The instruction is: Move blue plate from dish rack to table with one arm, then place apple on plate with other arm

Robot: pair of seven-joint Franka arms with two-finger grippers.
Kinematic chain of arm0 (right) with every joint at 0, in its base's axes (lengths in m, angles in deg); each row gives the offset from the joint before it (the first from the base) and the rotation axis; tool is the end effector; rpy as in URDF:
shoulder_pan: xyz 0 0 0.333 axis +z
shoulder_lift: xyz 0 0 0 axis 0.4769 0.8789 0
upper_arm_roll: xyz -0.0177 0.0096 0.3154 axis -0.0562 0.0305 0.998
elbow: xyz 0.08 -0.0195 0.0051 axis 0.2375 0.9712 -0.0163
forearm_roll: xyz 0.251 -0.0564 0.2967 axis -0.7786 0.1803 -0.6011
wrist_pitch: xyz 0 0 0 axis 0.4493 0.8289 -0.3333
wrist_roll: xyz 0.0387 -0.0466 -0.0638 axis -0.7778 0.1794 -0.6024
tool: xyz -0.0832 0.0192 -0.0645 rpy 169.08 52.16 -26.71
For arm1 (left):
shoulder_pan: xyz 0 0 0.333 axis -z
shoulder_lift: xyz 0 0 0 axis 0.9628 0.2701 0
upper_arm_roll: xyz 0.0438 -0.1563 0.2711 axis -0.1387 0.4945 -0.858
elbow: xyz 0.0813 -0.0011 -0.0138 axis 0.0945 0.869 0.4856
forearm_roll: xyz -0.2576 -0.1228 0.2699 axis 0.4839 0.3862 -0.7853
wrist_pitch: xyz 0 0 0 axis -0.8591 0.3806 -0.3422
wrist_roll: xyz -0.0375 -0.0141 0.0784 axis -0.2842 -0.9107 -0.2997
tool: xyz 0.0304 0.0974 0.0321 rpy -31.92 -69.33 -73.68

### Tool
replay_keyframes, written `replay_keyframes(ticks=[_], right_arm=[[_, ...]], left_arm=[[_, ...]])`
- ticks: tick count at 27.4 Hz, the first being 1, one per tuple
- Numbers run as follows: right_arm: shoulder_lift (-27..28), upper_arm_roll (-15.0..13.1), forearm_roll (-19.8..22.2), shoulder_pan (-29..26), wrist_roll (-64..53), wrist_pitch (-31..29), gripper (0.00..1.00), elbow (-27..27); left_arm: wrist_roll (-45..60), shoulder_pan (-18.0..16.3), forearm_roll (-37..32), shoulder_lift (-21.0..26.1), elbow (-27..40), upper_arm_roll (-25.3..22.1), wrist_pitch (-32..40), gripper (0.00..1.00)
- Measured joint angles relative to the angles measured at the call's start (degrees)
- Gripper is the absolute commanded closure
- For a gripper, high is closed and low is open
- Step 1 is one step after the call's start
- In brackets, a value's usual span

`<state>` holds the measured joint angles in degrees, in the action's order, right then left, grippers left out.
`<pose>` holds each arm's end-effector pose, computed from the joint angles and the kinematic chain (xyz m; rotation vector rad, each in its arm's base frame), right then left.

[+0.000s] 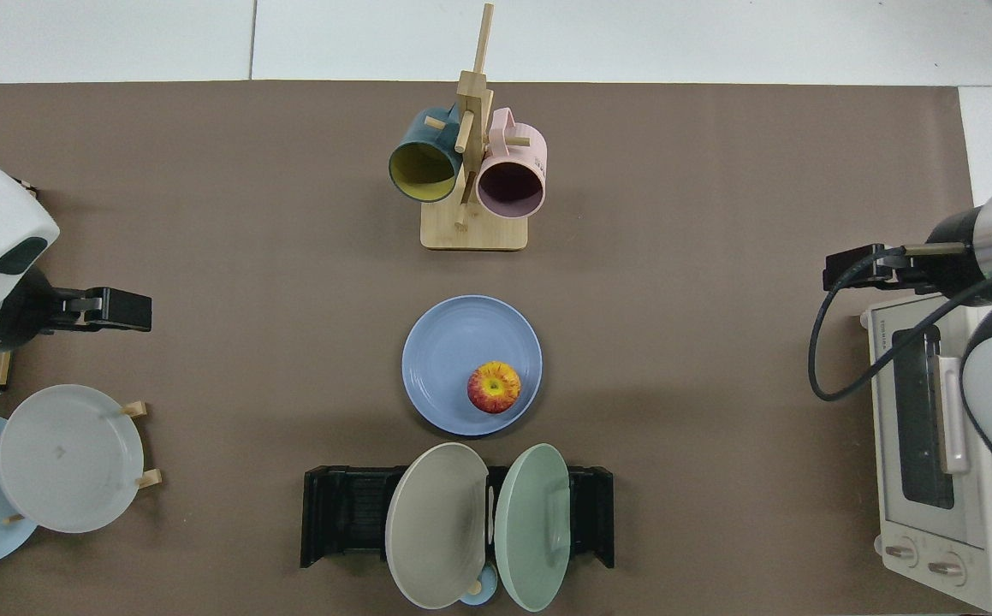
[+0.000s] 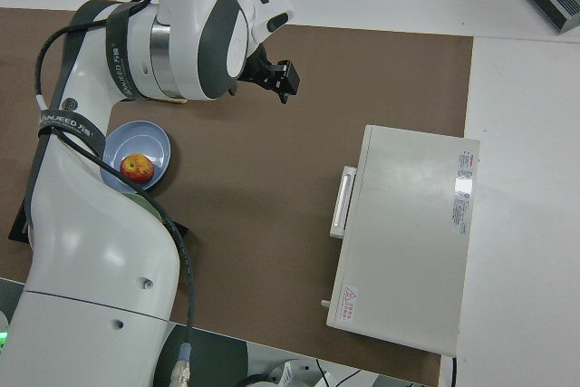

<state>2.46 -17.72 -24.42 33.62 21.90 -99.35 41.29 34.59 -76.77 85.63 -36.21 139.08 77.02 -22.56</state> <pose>0.5595 0.0226 0.5854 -3.1188 0.0962 -0.0735 0.5331 -0.0363 0.5871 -3.1398 0.0335 -0.0313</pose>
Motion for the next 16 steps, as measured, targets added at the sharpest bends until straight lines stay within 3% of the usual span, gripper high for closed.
replay_keyframes(ticks=[16], right_arm=[[0.0,-0.2,0.9,-0.1,1.4,-1.2,0.00,0.0]], left_arm=[[0.0,0.0,0.0,0.1,0.0,0.0,-0.1,0.00]])
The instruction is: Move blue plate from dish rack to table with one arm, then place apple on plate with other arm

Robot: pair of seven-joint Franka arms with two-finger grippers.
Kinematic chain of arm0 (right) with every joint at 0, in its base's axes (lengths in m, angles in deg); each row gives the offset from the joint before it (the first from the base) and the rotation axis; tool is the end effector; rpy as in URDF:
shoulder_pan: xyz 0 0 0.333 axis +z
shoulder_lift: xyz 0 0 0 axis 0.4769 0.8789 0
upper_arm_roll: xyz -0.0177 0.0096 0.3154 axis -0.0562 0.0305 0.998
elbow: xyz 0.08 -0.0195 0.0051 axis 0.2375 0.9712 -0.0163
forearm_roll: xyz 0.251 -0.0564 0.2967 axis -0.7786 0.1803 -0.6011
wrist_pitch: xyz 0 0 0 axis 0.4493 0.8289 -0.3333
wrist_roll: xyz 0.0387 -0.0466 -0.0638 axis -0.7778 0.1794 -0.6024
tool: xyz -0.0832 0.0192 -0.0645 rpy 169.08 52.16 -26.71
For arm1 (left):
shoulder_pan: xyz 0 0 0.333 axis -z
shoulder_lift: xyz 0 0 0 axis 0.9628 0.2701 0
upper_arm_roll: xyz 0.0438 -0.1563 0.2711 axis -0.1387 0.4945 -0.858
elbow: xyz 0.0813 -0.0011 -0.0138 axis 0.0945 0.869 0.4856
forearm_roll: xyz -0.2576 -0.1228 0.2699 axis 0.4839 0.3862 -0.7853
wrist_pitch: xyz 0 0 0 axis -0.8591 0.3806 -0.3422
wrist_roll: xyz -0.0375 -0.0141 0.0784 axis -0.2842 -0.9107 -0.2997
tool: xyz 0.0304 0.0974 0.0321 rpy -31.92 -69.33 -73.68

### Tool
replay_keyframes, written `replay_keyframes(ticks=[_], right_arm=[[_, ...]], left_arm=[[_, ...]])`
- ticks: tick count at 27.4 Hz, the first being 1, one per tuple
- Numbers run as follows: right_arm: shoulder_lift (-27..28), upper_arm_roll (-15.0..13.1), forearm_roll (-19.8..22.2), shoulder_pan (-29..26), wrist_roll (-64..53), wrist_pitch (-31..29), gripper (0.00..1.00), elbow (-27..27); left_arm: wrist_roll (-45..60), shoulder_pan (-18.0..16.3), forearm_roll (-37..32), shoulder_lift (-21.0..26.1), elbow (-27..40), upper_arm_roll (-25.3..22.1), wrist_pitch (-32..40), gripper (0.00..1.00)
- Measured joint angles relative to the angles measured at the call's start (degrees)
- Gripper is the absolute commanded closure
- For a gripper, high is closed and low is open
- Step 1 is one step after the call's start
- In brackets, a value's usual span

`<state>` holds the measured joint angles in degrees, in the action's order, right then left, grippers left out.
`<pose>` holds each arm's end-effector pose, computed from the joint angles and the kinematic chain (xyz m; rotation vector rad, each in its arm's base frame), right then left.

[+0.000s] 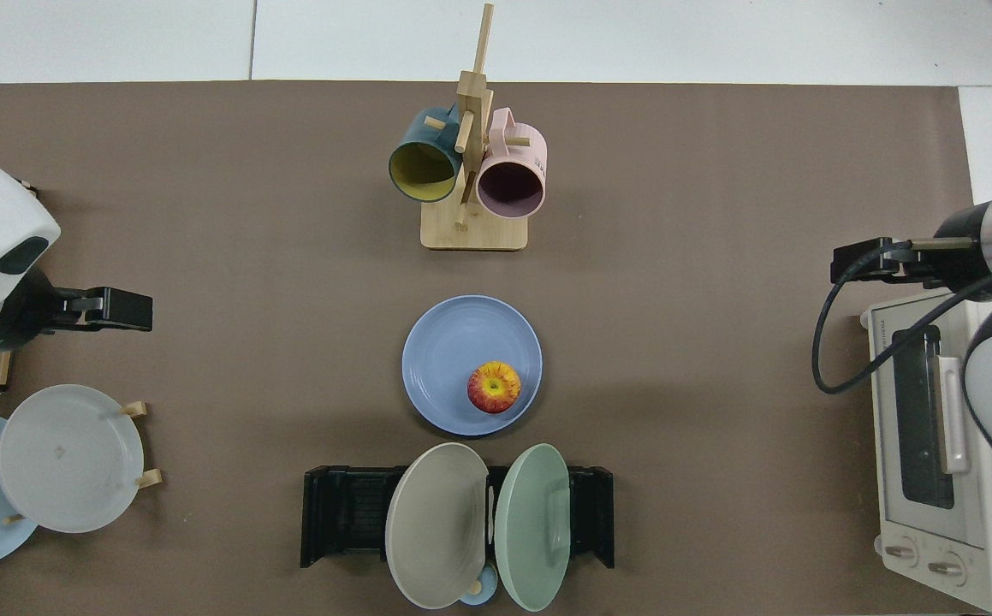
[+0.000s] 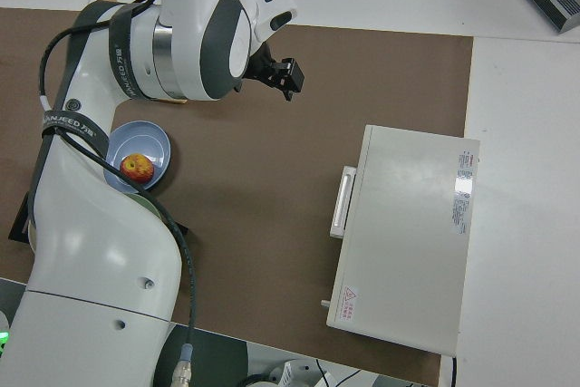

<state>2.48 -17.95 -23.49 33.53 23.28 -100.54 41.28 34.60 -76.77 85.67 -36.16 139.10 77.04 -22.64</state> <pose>0.5619 0.0181 0.5873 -3.1301 0.1395 -0.1076 0.5334 -0.0366 0.5865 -3.1406 0.0337 -0.0315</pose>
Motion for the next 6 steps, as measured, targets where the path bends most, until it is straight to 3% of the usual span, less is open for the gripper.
replay_keyframes(ticks=[6], right_arm=[[0.0,0.1,0.0,0.0,3.2,0.3,0.00,0.0]], left_arm=[[0.0,0.0,0.0,0.0,0.0,0.0,-0.1,0.00]])
